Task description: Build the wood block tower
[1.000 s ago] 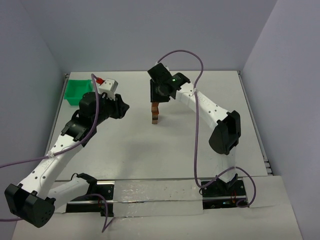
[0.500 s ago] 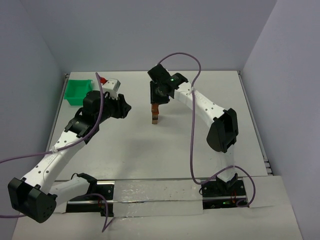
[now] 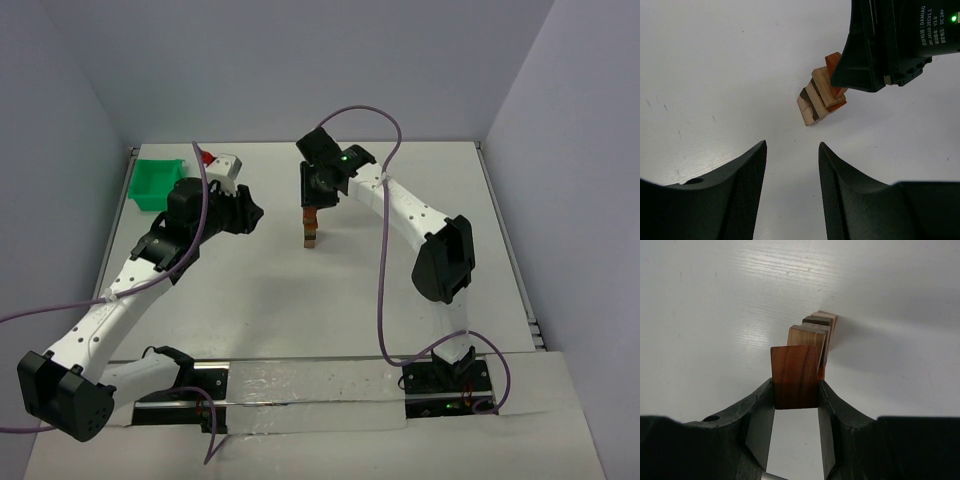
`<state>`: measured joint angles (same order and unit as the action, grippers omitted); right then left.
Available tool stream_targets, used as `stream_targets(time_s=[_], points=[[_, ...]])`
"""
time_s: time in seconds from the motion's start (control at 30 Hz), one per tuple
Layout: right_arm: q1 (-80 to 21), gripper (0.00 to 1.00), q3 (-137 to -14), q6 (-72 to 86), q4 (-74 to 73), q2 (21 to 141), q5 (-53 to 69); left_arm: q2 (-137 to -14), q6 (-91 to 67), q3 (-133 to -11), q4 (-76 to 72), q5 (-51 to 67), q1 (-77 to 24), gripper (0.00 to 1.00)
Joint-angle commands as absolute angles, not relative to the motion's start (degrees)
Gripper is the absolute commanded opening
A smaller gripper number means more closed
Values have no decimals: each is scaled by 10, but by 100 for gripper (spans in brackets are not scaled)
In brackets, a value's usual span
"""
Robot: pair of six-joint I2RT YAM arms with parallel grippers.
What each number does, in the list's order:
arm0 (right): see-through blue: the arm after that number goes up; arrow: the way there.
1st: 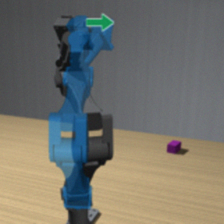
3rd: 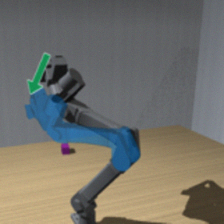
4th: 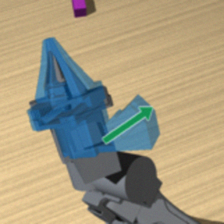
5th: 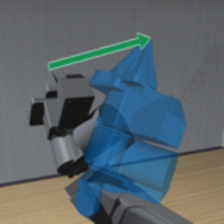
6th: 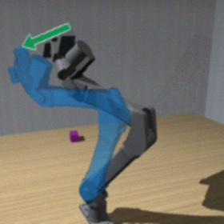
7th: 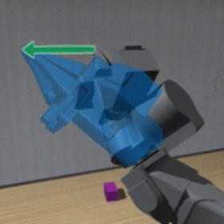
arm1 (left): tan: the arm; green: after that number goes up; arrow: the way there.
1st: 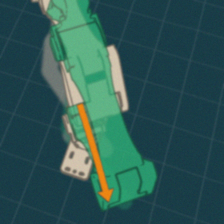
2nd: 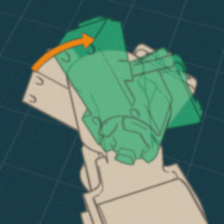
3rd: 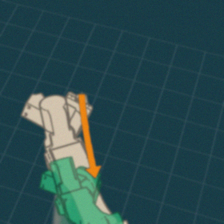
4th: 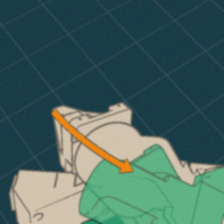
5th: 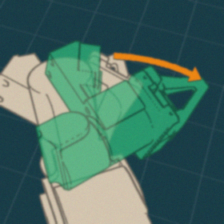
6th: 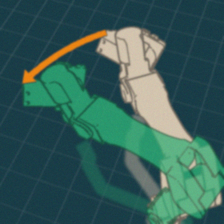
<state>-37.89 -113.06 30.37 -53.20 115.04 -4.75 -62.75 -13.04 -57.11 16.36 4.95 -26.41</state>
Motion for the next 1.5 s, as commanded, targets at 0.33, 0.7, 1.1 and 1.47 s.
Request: stream_targets(time_s=[0.33,0.7,1.1,1.47], points=[[-367,25,-1160,304,-526,1165,-33,-641,-138,-604,159,55,-261,53],[-364,44,-1158,303,-526,1166,-29,-650,-142,-608,158,58,-260,54],[-359,59,-1164,302,-527,1167,-25,-659,-143,-613,158,60,-261,54],[-356,100,-1175,249,-509,1126,13,-683,-155,-654,185,86,-238,98]])
